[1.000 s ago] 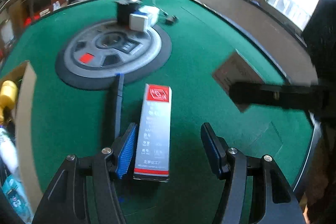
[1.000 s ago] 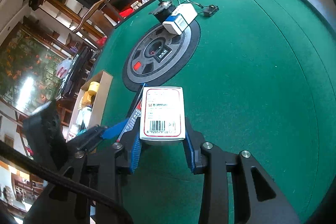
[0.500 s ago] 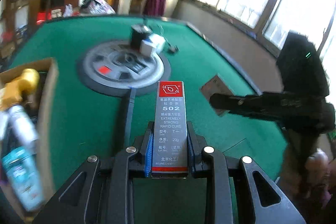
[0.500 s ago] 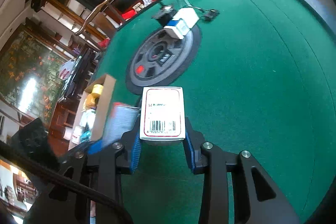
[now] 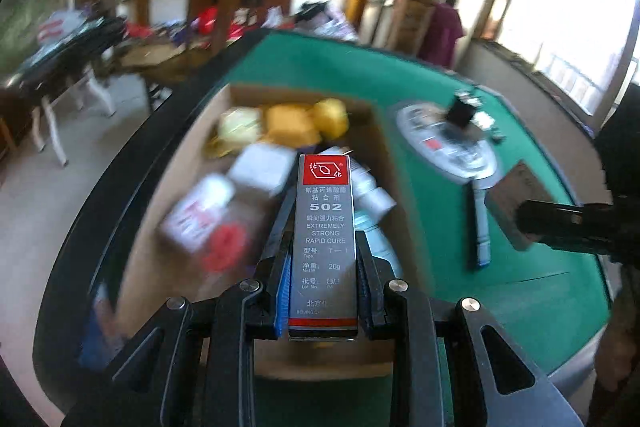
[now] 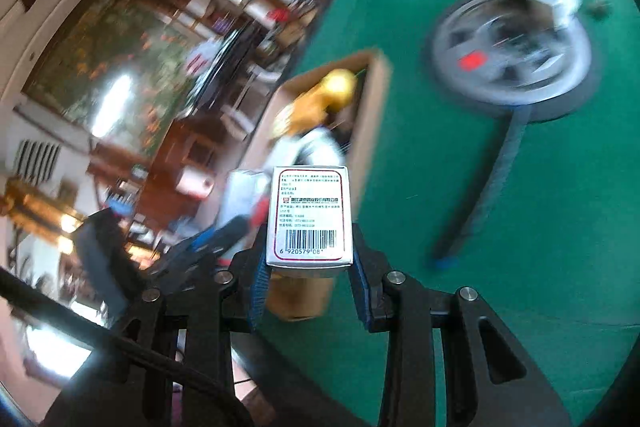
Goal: Organize objects
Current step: 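Carry the glue box and white barcode box into the cardboard tray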
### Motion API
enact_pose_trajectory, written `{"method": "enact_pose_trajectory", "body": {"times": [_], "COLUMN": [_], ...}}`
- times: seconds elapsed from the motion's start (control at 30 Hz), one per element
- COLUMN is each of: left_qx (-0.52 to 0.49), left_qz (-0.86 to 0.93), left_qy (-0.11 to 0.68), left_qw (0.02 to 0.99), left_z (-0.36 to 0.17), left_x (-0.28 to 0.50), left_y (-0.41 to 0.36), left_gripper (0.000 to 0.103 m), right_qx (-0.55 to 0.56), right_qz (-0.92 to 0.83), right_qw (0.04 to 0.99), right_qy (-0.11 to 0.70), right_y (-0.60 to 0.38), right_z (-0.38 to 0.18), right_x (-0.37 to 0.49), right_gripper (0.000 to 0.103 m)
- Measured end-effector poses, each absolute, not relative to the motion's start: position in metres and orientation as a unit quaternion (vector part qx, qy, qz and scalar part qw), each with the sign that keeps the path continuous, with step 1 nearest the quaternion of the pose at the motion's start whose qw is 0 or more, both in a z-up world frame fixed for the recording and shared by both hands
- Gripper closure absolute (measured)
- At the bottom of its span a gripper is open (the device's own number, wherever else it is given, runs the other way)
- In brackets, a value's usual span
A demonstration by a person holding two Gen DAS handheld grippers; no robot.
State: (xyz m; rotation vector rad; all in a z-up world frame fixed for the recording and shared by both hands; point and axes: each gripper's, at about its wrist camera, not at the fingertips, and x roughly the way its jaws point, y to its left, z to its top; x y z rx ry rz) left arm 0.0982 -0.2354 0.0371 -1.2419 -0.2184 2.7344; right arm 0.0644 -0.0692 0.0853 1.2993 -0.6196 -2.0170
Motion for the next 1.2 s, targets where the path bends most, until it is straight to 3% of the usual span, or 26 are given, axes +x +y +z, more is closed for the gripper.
{"method": "enact_pose_trajectory", "body": {"times": [0.23, 0.6, 0.67, 0.83, 1.1, 1.2], "left_qx": [-0.450, -0.437, -0.430, -0.398, -0.355, -0.335], "left_qz": [0.888, 0.892, 0.894, 0.910, 0.929, 0.936], "left_qy": [-0.086, -0.101, -0.113, -0.115, -0.099, -0.096], "left_qw": [0.037, 0.057, 0.057, 0.034, -0.013, -0.037], "left_z": [-0.004, -0.008, -0.004, 0.011, 0.026, 0.031], "left_x": [0.094, 0.093, 0.098, 0.113, 0.131, 0.136], "left_y": [-0.266, -0.272, -0.278, -0.288, -0.299, -0.303], "left_gripper": [0.080, 0.079, 0.076, 0.049, 0.044, 0.043], "right_qx": [0.537, 0.566, 0.565, 0.556, 0.542, 0.533], "right_qz": [-0.740, -0.741, -0.746, -0.762, -0.782, -0.785], "right_qw": [0.361, 0.330, 0.325, 0.313, 0.297, 0.303], "right_qy": [-0.182, -0.144, -0.135, -0.112, -0.083, -0.082], "right_y": [-0.162, -0.202, -0.204, -0.209, -0.214, -0.212], "right_z": [0.060, 0.038, 0.039, 0.039, 0.041, 0.048], "right_x": [0.064, 0.043, 0.043, 0.043, 0.054, 0.060], "right_gripper": [0.070, 0.069, 0.069, 0.069, 0.067, 0.059]}}
